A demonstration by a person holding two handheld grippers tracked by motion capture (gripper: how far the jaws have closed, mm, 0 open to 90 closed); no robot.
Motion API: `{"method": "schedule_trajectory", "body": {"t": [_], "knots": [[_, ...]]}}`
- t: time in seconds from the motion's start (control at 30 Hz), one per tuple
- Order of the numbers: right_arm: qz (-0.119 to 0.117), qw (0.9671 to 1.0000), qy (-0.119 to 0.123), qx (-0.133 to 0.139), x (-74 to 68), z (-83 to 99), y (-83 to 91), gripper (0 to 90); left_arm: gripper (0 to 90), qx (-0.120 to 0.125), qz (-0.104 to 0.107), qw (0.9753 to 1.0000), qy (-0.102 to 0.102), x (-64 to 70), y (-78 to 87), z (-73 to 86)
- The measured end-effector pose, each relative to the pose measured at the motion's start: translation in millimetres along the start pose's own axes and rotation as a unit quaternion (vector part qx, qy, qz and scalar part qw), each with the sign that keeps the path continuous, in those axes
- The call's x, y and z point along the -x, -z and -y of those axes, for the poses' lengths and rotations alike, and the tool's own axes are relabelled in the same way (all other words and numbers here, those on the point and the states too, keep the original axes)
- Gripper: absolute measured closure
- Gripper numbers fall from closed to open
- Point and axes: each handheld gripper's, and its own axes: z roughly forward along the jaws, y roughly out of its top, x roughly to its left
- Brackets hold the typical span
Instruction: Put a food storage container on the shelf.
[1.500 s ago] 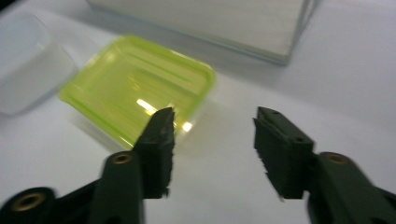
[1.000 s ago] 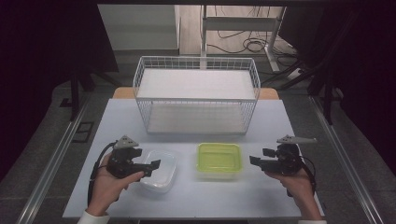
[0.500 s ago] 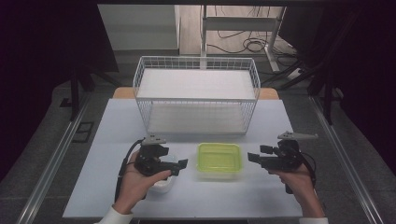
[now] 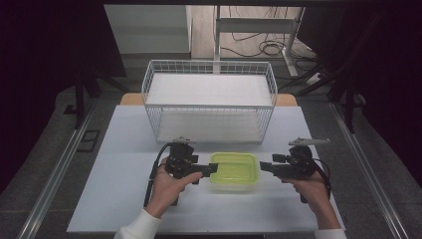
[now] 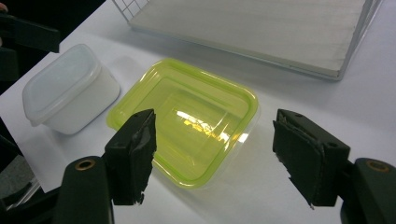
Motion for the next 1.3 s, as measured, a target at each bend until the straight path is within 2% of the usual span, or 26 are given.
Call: {"method": "schedule_trajectory", "body": {"t": [0.17,0.3,0.47,0.57,0.73,0.97,1.1,1.23,1.3], "knots": [[0.003,1.0,-0.002,-0.003,1.0,0.0,-1.7,30.9,23.1,-0.012,-0.009,0.9998,0.01,-3.9,-14.0,-3.4],[0.007,0.9999,-0.006,-0.01,3.0,0.9,-5.3,31.5,24.7,-0.027,-0.014,0.9992,0.027,-11.7,-30.2,-5.7],[0.009,0.9997,-0.014,-0.015,5.9,2.3,-8.2,32.1,27.3,-0.04,-0.011,0.9982,0.043,-20.1,-41.7,-4.7],[0.012,0.9996,-0.017,-0.019,8.0,2.9,-11.1,32.8,28.7,-0.048,-0.011,0.9978,0.043,-23.0,-47.0,-5.3],[0.015,0.9993,-0.025,-0.025,9.5,3.3,-19.3,34.4,32.0,-0.059,-0.006,0.9967,0.055,-25.8,-57.3,-7.0],[0.024,0.9978,-0.047,-0.039,15.9,3.9,-32.3,37.3,34.9,-0.075,-0.014,0.9954,0.057,-30.3,-67.2,-7.3],[0.024,0.9971,-0.059,-0.042,19.4,3.1,-38.7,38.6,37.1,-0.081,-0.024,0.9944,0.064,-33.2,-72.4,-7.4],[0.025,0.9964,-0.066,-0.047,21.7,3.4,-43.6,39.4,39.7,-0.088,-0.026,0.9941,0.058,-34.9,-74.9,-6.9],[0.027,0.9961,-0.068,-0.049,22.3,3.7,-45.4,39.5,40.7,-0.091,-0.024,0.9935,0.063,-36.3,-77.1,-6.0]]}}
